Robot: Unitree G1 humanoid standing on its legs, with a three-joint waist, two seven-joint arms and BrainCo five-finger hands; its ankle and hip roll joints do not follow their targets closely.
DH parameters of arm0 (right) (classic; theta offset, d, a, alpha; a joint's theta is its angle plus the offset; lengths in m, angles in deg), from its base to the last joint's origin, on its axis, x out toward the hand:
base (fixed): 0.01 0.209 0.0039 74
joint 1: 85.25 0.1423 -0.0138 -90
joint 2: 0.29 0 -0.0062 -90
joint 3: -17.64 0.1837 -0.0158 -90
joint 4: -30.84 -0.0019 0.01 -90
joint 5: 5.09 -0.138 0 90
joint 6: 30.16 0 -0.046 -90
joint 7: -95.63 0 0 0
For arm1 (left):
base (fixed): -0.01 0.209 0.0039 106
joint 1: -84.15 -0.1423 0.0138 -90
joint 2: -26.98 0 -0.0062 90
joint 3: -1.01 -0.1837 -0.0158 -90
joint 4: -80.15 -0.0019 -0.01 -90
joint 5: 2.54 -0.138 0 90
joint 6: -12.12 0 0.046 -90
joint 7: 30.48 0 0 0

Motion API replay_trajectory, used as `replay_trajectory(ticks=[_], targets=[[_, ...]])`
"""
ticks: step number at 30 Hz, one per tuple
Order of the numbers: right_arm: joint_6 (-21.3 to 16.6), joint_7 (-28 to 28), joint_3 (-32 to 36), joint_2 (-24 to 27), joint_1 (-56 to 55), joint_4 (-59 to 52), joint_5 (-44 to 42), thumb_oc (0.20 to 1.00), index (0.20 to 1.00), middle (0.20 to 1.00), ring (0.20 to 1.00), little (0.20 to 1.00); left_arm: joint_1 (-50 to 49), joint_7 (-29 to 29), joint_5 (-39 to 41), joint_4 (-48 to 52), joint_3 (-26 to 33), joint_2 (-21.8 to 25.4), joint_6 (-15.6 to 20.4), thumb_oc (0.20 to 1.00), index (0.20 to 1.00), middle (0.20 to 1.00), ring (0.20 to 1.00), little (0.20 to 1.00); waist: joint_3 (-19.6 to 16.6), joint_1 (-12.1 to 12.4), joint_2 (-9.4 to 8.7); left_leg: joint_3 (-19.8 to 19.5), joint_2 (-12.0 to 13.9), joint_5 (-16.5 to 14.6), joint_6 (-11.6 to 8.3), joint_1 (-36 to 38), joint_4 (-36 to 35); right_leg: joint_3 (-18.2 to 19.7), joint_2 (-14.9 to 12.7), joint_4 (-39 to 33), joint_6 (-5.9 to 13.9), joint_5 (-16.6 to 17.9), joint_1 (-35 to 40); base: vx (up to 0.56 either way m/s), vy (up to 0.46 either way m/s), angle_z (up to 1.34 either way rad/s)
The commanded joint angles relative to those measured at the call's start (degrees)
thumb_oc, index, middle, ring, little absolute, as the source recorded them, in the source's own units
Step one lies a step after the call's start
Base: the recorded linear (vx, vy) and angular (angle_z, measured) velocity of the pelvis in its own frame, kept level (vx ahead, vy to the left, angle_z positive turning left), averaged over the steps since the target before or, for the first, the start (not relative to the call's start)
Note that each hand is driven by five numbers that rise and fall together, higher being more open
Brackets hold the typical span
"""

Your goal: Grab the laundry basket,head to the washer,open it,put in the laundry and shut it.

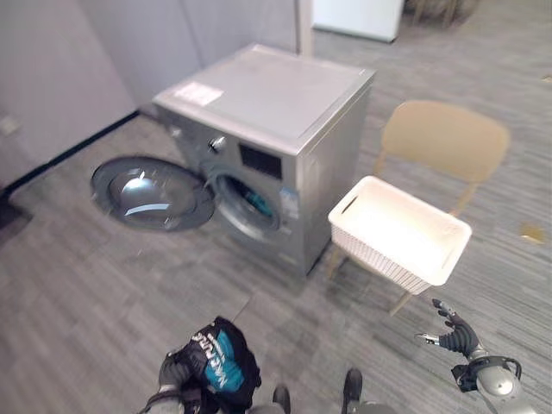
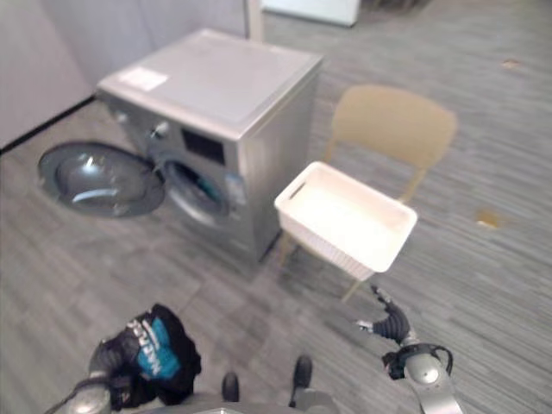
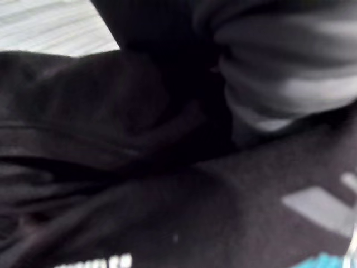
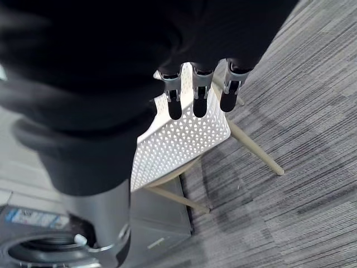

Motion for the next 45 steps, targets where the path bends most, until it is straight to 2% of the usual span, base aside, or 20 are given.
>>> replay_trajectory(ticks=[1,3,5,7,12,13,14,16,18,19,24,27,29,31,32,35,37,40,44,45], targets=[[-0.3,-3.02,-1.04,-0.15,3.91,-0.31,2.12,1.0,1.0,1.0,1.0,1.0,3.29,1.39,2.02,3.16,0.9,3.31,2.45,0.2,0.2,0.2,0.2,0.2,1.52,-0.56,-3.66,12.94,1.19,-3.78,-0.72,-3.01,4.18,-3.37,-2.19,2.0,3.2,-11.01,5.22,0.01,0.091,1.11],[0.24,-3.23,-1.82,-0.65,4.19,0.67,2.47,1.0,1.0,1.0,1.0,1.0,4.26,1.36,2.03,3.64,0.29,3.56,2.33,0.2,0.2,0.2,0.2,0.2,1.51,-1.46,-3.89,19.21,3.44,-4.67,-0.62,-2.72,5.3,-7.05,-3.5,2.59,3.27,-11.07,5.05,0.02,0.081,1.09],[0.41,-3.27,-2.17,-1.19,4.28,1.24,2.58,1.0,1.0,1.0,1.0,1.0,4.36,1.26,1.9,3.86,-0.01,3.58,2.27,0.2,0.2,0.2,0.2,0.2,1.23,-1.7,-3.76,20.19,3.77,-4.79,-0.45,-2.23,4.67,-8.51,-3.66,2.76,3.36,-11.28,5.24,0.07,0.085,1.06],[1.03,-3.16,-4.26,-2.13,5.63,2.27,3.38,1.0,1.0,1.0,1.0,1.0,4.46,1.16,1.57,4.16,-0.66,3.68,2.07,0.2,0.2,0.2,0.2,0.2,1.55,-1.34,-4.36,18.71,3.05,-5.21,0.14,-3.14,5.15,-10.1,-4.74,3.9,3.85,-10.97,6.06,0.19,0.225,0.89],[1.16,-3.06,-6.61,-4.04,7.5,3.23,4.51,1.0,1.0,1.0,1.0,1.0,4.61,1.17,0.65,5.17,0.0,4.83,1.92,0.2,0.2,0.2,0.2,0.2,1.61,0.22,-5.73,17.61,0.98,-6.35,2.0,-2.77,3.39,-10.19,-6.93,9.74,4.86,-12.3,5.06,0.12,0.176,0.27],[1.08,-3.03,-6.91,-4.5,7.92,3.11,4.3,1.0,1.0,1.0,1.0,1.0,5.1,1.36,0.54,5.83,-0.04,5.41,1.84,0.2,0.2,0.2,0.2,0.2,2.12,0.38,-5.99,16.95,0.43,-6.68,2.46,-2.52,3.17,-9.19,-7.58,13.32,5.11,-12.58,3.71,0.18,0.185,0.2],[0.95,-2.98,-7.59,-5.08,8.62,2.32,4.03,1.0,1.0,1.0,1.0,1.0,6.45,1.94,0.14,6.54,-0.5,6.32,2.01,0.2,0.2,0.2,0.2,0.2,3.18,-0.25,-6.14,14.62,-0.76,-7.54,3.19,-1.57,2.74,-3.58,-6.46,18.6,5.28,-13.27,-0.12,0.2,0.178,0.4],[0.88,-2.71,-8.28,-5.19,9.13,1.66,3.31,1.0,1.0,1.0,1.0,1.0,7.0,2.22,0.59,7.24,-0.92,6.16,2.6,0.2,0.2,0.2,0.2,0.2,4.44,-1.42,-5.28,12.03,-2.02,-8.56,3.9,1.2,1.47,3.2,-3.14,19.98,4.76,-13.55,-5.03,0.28,0.171,0.98],[0.79,-2.64,-8.41,-5.23,9.27,1.45,2.74,1.0,1.0,1.0,1.0,1.0,7.27,2.26,0.65,7.46,-1.43,5.94,2.59,0.2,0.2,0.2,0.2,0.2,5.04,-1.77,-5.11,10.46,-2.89,-9.38,4.36,2.82,0.8,4.37,-1.86,18.57,4.41,-12.61,-7.38,0.22,0.058,0.89],[0.78,-2.68,-8.35,-5.23,9.22,1.59,2.55,1.0,1.0,1.0,1.0,1.0,7.43,2.25,0.71,7.55,-1.6,5.75,2.58,0.2,0.2,0.2,0.2,0.2,5.41,-2.04,-5.43,10.4,-3.45,-8.47,4.69,2.71,0.87,4.33,-1.44,17.12,3.92,-10.6,-8.62,0.23,-0.001,0.47],[1.04,-2.57,-8.22,-5.4,8.77,2.14,2.35,1.0,1.0,1.0,1.0,1.0,8.69,1.98,0.1,6.76,-2.56,4.89,2.39,0.2,0.2,0.2,0.2,0.2,6.04,-3.27,-5.53,6.2,-5.48,-10.5,4.59,5.75,0.87,4.01,-0.53,12.08,5.39,-6.57,-12.07,0.24,-0.067,0.58],[1.01,-2.11,-7.81,-5.35,7.65,1.93,2.11,1.0,1.0,1.0,1.0,1.0,8.94,1.47,-0.7,6.88,-3.7,4.55,2.49,0.2,0.2,0.2,0.2,0.2,6.02,-4.42,-5.7,3.89,-6.45,-12.92,4.15,8.08,2.31,3.52,-0.98,9.75,5.74,-5.36,-12.06,0.26,-0.109,0.55],[0.52,-1.71,-7.45,-4.99,6.43,2.9,1.83,1.0,1.0,1.0,1.0,1.0,8.22,0.3,-0.77,7.4,-4.68,3.72,2.6,0.2,0.2,0.2,0.2,0.2,4.81,-5.26,-5.62,3.52,-5.79,-15.01,2.08,8.22,7.42,4.64,-1.02,9.21,4.26,-5.28,-9.23,0.3,-0.197,0.72],[0.43,-1.76,-7.18,-4.59,6.22,2.91,1.76,1.0,1.0,1.0,1.0,1.0,7.75,-0.4,-0.69,7.67,-5.35,3.21,2.4,0.2,0.2,0.2,0.2,0.2,4.66,-5.77,-5.72,5.44,-3.5,-13.27,0.47,5.43,16.92,4.16,-0.93,8.55,3.05,-5.92,-6.2,0.19,-0.159,0.63],[0.44,-1.75,-7.18,-4.62,6.24,2.9,1.76,1.0,1.0,1.0,1.0,1.0,7.77,-0.4,-0.69,7.67,-5.33,3.24,2.4,0.2,0.2,0.2,0.2,0.2,4.53,-5.87,-5.9,5.4,-3.67,-13.06,0.51,5.15,16.93,4.14,-1.11,8.44,3.04,-5.75,-6.38,0.1,-0.093,0.69],[0.51,-1.94,-7.34,-3.85,6.57,3.7,1.57,1.0,1.0,1.0,1.0,1.0,8.05,-0.82,-0.35,7.13,-6.26,2.27,2.25,0.2,0.2,0.2,0.2,0.2,4.45,-5.87,-5.93,8.74,0.52,-9.39,-0.45,1.19,22.89,3.95,-0.24,7.22,1.24,-8.35,-2.69,0.12,-0.082,0.04],[0.67,-2.37,-6.83,-3.74,6.39,3.99,1.41,1.0,1.0,1.0,1.0,1.0,8.18,-0.88,-0.66,6.97,-6.52,2.45,1.9,0.2,0.2,0.2,0.2,0.2,4.19,-5.32,-6.78,9.61,1.52,-10.64,0.65,-1.71,18.63,4.62,-0.36,6.29,1.45,-9.5,-0.54,0.22,-0.026,-0.34],[0.82,-2.64,-6.41,-3.69,5.84,4.04,1.41,1.0,1.0,1.0,1.0,1.0,8.11,-0.75,-0.98,7.17,-6.53,2.73,1.71,0.2,0.2,0.2,0.2,0.2,4.12,-4.88,-7.09,8.29,1.85,-7.98,0.16,-3.52,14.31,5.29,-0.1,5.75,1.51,-10.14,0.89,0.17,0.013,-0.18],[0.95,-3.45,-6.34,-3.65,5.62,4.96,1.83,1.0,1.0,1.0,1.0,1.0,7.74,-0.1,-1.27,7.34,-6.48,3.02,1.52,0.2,0.2,0.2,0.2,0.2,4.52,-3.03,-6.57,1.79,2.38,1.66,-2.12,-8.14,3.94,7.81,1.71,5.45,1.3,-12.23,3.9,0.21,0.089,-0.4],[1.07,-3.63,-6.37,-3.75,5.68,5.31,1.99,1.0,1.0,1.0,1.0,1.0,7.75,0.21,-1.11,7.12,-6.57,2.87,1.46,0.2,0.2,0.2,0.2,0.2,4.56,-2.68,-6.49,0.11,2.71,2.76,-2.56,-9.18,2.24,8.91,1.81,5.78,1.29,-13.04,4.54,0.36,0.227,-0.65]])
